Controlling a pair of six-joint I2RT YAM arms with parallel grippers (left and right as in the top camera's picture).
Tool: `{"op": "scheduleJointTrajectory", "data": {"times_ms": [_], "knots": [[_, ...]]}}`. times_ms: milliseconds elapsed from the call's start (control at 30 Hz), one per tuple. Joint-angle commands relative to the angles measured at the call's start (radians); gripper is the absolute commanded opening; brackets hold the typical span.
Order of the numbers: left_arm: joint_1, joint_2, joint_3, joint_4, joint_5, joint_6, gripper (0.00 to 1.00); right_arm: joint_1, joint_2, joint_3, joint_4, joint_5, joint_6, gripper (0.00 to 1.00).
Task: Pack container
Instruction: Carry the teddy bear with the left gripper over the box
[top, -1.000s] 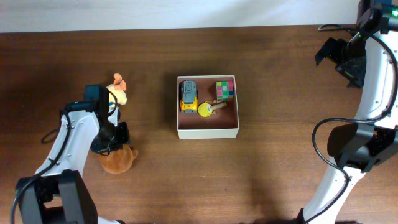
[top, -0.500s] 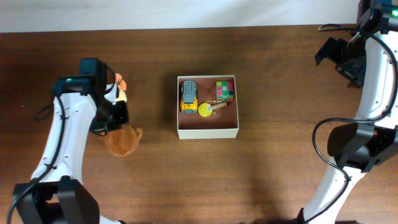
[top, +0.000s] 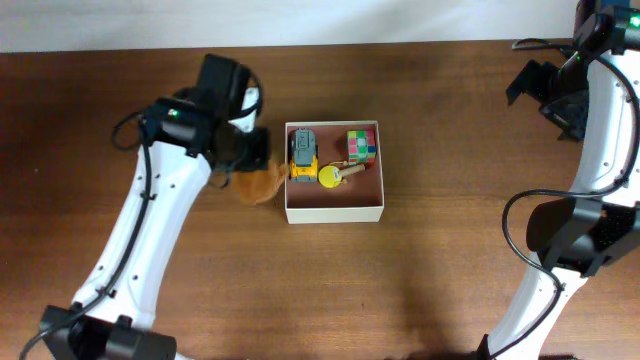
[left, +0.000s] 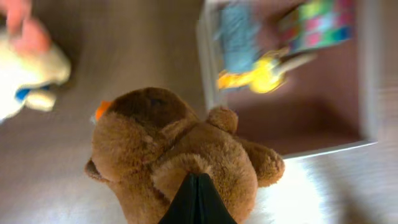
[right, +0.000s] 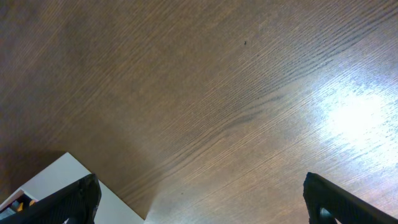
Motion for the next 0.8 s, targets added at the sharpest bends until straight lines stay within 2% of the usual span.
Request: {"op": "scheduleJointTrajectory", "data": {"times_ms": [0, 167, 300, 500, 767], "knots": [[-0.078, -0.001, 0.036, 0.048, 0.007, -0.070, 0.02, 0.003, -0.016, -0.003, -0.002, -0.002, 0.008, 0.99], [-0.206, 0.056, 0.036, 0.130, -0.087, -0.192, 0.02, 0.003, -0.016, -0.003, -0.002, -0.002, 0.008, 0.99], [-0.269, 0.123, 0.036, 0.193, -0.109, -0.245, 0.02, 0.003, -0.016, -0.003, -0.002, -0.002, 0.008, 0.99], [-0.292, 0.218, 0.036, 0.270, -0.130, -0.362, 0.02, 0.003, -0.016, -0.003, -0.002, -0.002, 0.008, 0.99], [-0.328, 0.248, 0.036, 0.330, -0.089, -0.396, 0.02, 0.003, -0.016, -0.003, -0.002, -0.002, 0.008, 0.99]]}}
